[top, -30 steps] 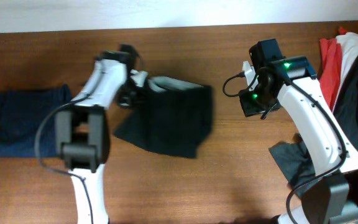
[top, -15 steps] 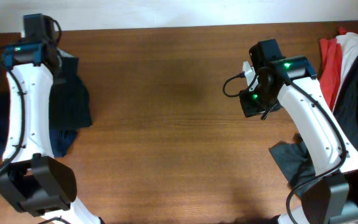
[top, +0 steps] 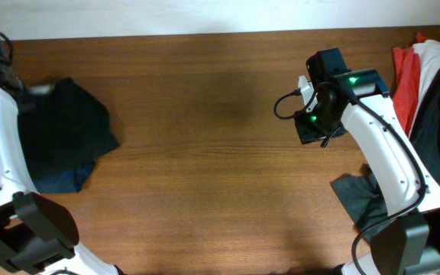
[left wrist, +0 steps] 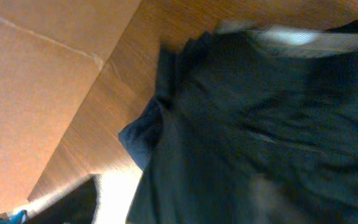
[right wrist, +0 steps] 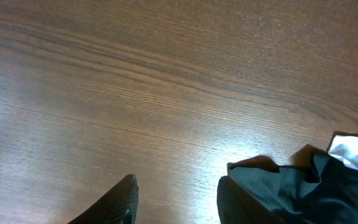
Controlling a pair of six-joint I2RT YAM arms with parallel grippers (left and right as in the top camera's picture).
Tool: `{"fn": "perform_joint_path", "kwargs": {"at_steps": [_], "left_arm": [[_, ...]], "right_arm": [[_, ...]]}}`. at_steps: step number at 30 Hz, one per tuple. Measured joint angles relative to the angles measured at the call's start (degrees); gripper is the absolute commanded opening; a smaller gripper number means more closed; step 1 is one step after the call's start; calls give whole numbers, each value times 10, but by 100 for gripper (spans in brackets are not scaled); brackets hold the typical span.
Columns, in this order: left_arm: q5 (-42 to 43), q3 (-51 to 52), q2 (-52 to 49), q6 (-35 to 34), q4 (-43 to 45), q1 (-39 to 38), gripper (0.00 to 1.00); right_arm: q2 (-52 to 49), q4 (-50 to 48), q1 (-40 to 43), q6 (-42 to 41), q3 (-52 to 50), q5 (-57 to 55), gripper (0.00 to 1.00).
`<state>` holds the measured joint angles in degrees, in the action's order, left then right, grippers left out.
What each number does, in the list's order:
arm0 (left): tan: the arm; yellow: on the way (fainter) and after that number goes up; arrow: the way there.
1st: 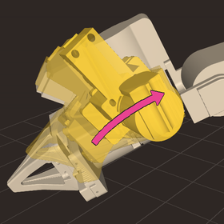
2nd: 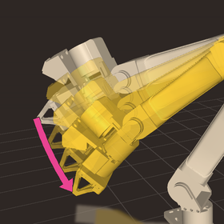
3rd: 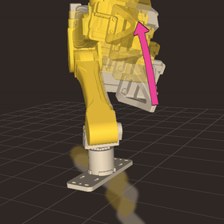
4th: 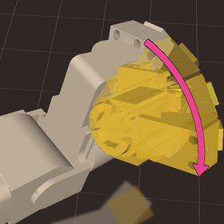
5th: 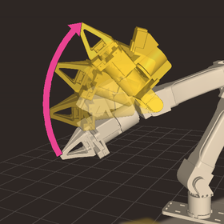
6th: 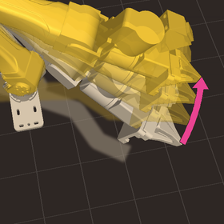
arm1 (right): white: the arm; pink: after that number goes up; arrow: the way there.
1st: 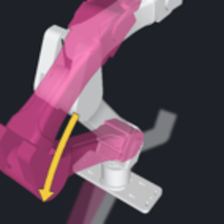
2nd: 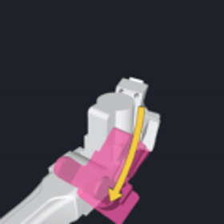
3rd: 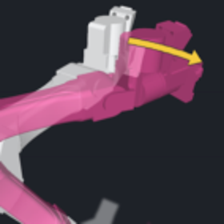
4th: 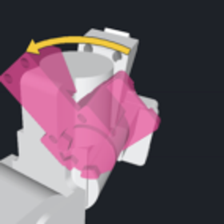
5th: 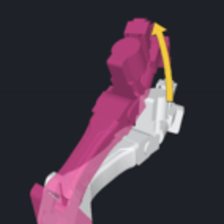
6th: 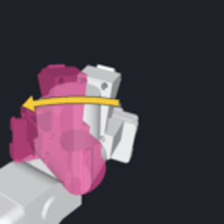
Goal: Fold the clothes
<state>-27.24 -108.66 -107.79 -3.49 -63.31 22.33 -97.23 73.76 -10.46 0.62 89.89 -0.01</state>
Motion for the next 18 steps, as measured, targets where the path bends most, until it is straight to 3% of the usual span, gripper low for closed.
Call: {"fn": "perform_joint_path", "kwargs": {"at_steps": [4,7,10,12,14,18], "left_arm": [[29,0,0,-2,-1,9,99],[110,0,0,-2,-8,6,99],[193,0,0,-2,-17,-27,99],[224,0,0,-2,-31,-84,99],[245,-1,0,7,-64,-179,99],[261,-4,0,0,-168,-258,99]], "right_arm": [[0,2,0,0,0,0,46],[0,1,0,-2,0,0,56],[0,-31,0,-26,0,48,87],[0,-59,4,-43,0,100,100],[0,-68,28,-62,0,146,99],[0,10,103,-67,0,158,99]]}}
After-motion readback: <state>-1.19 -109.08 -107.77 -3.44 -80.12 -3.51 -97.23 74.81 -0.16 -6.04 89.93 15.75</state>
